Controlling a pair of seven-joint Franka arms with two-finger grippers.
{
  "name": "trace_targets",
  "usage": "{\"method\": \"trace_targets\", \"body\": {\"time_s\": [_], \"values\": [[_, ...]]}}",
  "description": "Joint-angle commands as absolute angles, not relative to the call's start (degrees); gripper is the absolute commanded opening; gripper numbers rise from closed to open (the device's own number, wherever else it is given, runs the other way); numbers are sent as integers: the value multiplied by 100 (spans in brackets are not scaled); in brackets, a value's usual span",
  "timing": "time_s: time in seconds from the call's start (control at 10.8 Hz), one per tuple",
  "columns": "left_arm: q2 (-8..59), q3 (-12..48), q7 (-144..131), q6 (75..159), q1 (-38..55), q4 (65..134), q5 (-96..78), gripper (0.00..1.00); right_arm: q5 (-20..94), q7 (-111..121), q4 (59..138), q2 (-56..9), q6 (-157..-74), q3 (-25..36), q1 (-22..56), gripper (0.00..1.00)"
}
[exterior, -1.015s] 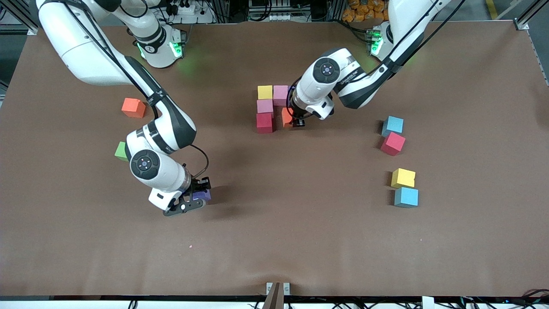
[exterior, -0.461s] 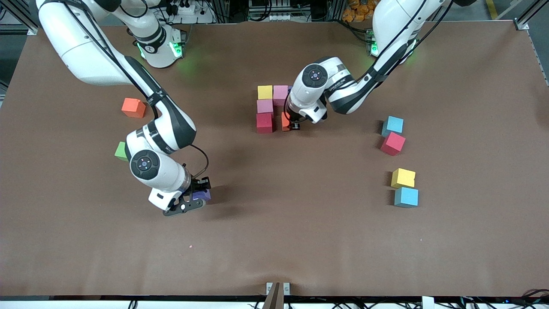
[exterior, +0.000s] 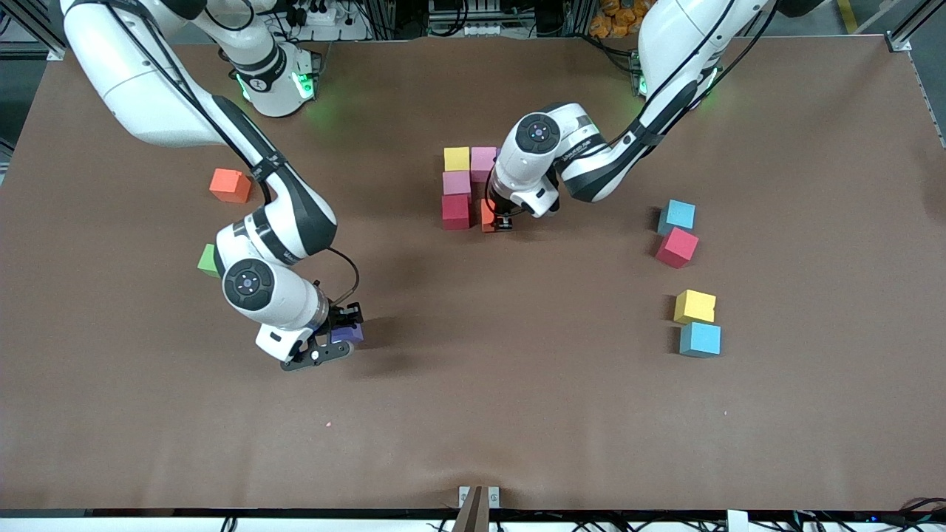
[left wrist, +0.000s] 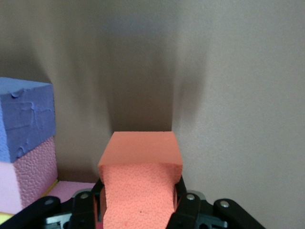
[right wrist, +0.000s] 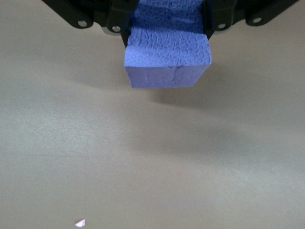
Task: Arrange 11 blocks into digit 3
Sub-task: 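Place the orange cube beside the red cube with the left gripper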
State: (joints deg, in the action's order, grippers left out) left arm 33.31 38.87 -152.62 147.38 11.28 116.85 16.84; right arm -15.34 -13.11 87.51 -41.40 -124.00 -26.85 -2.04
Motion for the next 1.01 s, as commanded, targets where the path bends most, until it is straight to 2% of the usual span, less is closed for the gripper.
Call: {"method": "trace_targets", "body": {"time_s": [0.0,0.18,0.92], "values": [[3594,3850,-15337,14757,1274,11418,1881,0,-1459,-1371,8771,-3999,-12278,-2839,-334,28],[3700,3666,-15381,14739,1546,11312,1881,0,-1459,-1389,8771,-4017,-12287,-2839,-334,28],[3683,3647,-15381,14722,1679,11364,1898,0,-1459,-1389,8771,-3973,-12278,-2830,-316,28]]}}
